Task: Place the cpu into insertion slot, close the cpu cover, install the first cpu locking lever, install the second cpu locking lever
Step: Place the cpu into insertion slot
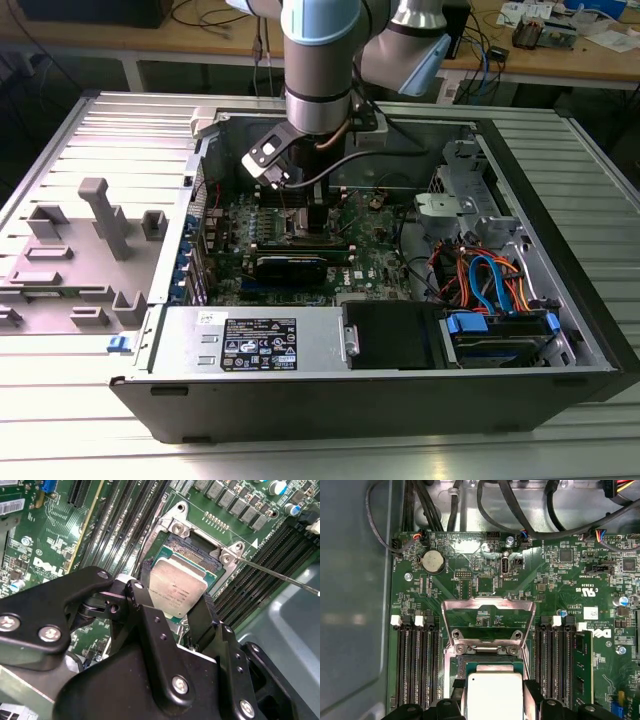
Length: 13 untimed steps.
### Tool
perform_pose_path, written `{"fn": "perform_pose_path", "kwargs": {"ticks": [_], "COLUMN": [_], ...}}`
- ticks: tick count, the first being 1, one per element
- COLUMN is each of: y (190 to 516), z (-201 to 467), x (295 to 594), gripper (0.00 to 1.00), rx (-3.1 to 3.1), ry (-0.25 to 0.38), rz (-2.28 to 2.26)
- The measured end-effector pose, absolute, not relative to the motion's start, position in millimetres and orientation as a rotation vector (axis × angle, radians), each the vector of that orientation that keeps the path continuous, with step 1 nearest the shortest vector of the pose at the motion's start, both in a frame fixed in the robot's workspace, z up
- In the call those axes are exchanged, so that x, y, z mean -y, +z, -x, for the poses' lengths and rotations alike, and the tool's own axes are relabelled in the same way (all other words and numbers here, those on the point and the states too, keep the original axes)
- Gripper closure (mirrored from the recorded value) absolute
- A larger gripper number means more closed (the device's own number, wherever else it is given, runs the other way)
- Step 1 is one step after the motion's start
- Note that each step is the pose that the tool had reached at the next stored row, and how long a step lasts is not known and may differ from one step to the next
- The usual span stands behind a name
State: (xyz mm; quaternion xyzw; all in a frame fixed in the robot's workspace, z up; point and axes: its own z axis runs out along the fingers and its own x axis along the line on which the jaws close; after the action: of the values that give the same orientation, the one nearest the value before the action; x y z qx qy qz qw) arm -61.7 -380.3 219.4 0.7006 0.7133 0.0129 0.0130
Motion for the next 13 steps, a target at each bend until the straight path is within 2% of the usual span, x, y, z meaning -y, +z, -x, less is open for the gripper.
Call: {"fn": "perform_pose_path", "kwargs": {"ticks": [13], "y": [218.0], "z": [61.8], "x": [380.2], "gripper": [0.46], "rx": [-2.223], "ry": [0.041], "rz": [-2.183]}}
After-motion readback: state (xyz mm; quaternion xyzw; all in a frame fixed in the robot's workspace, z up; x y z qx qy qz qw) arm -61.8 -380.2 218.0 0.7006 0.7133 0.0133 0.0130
